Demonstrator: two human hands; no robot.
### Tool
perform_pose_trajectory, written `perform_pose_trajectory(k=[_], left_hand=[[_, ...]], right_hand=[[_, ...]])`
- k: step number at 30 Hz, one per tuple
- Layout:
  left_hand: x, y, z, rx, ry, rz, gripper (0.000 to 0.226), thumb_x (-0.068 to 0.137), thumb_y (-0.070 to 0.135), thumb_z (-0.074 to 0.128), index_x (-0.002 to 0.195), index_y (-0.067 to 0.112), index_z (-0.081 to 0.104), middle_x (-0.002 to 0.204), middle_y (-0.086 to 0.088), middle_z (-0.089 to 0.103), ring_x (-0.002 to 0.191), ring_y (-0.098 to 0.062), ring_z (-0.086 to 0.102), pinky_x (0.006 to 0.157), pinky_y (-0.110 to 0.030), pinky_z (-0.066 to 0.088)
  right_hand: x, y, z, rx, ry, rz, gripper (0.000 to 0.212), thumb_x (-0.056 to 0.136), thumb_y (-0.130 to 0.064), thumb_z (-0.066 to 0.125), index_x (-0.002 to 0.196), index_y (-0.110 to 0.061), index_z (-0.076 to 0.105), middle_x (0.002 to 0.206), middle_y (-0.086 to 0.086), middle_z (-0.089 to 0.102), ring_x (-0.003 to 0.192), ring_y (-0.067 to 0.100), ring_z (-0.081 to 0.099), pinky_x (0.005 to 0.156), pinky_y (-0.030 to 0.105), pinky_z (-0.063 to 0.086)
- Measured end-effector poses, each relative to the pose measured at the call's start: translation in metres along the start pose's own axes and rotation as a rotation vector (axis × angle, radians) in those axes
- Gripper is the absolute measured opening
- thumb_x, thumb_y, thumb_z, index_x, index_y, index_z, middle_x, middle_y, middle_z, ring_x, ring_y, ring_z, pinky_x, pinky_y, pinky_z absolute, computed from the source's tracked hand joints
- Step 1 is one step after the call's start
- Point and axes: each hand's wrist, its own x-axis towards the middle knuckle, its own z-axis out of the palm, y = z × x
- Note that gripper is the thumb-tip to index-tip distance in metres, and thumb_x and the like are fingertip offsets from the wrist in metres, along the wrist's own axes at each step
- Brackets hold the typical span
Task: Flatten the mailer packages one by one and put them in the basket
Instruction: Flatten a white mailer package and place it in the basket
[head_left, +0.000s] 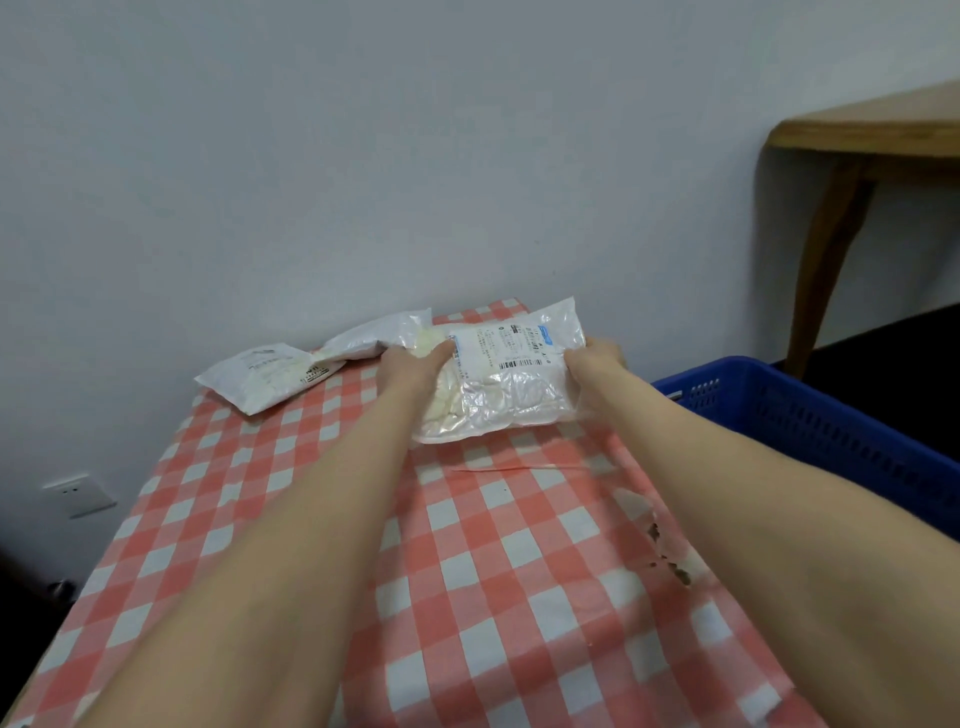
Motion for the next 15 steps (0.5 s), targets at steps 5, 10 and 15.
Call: perform_pose_trajectory(k=[5,10,15], left_hand=[[0.006,0.017,0.027,0.001,0.03,0.019,0.058,0.088,0.046,0.061,0.127,0.004,0.049,0.127,-0.012,0.057,0.114,-0.033,0.054,0.093,-0.036,0.043],[0.01,0.037,0.073,-0.122,0.04,-0.033,0.053,0.097,0.035,0.048,0.14,0.007,0.036,0.138,-0.013,0.048,0.122,-0.035,0.049,0.103,-0.039,0.041],[0.004,0.053,0.13,-0.094,-0.05,-0.033,0.045,0.099,0.029,0.043,0.133,0.001,0.042,0.131,-0.017,0.055,0.115,-0.037,0.056,0.097,-0.042,0.047]], right_hand=[[0.012,0.004,-0.031,-0.058,0.11,0.045,0.04,0.094,-0.033,0.051,0.119,-0.003,0.059,0.105,0.01,0.06,0.09,0.028,0.056,0.076,0.031,0.044],[0.034,0.022,-0.061,0.208,0.098,0.185,0.061,0.086,-0.047,0.062,0.128,-0.005,0.048,0.104,0.011,0.061,0.074,0.023,0.064,0.07,0.036,0.057],[0.049,0.034,-0.082,0.385,-0.049,0.249,0.046,0.087,-0.042,0.067,0.117,-0.009,0.055,0.104,0.012,0.068,0.079,0.022,0.067,0.066,0.03,0.057]])
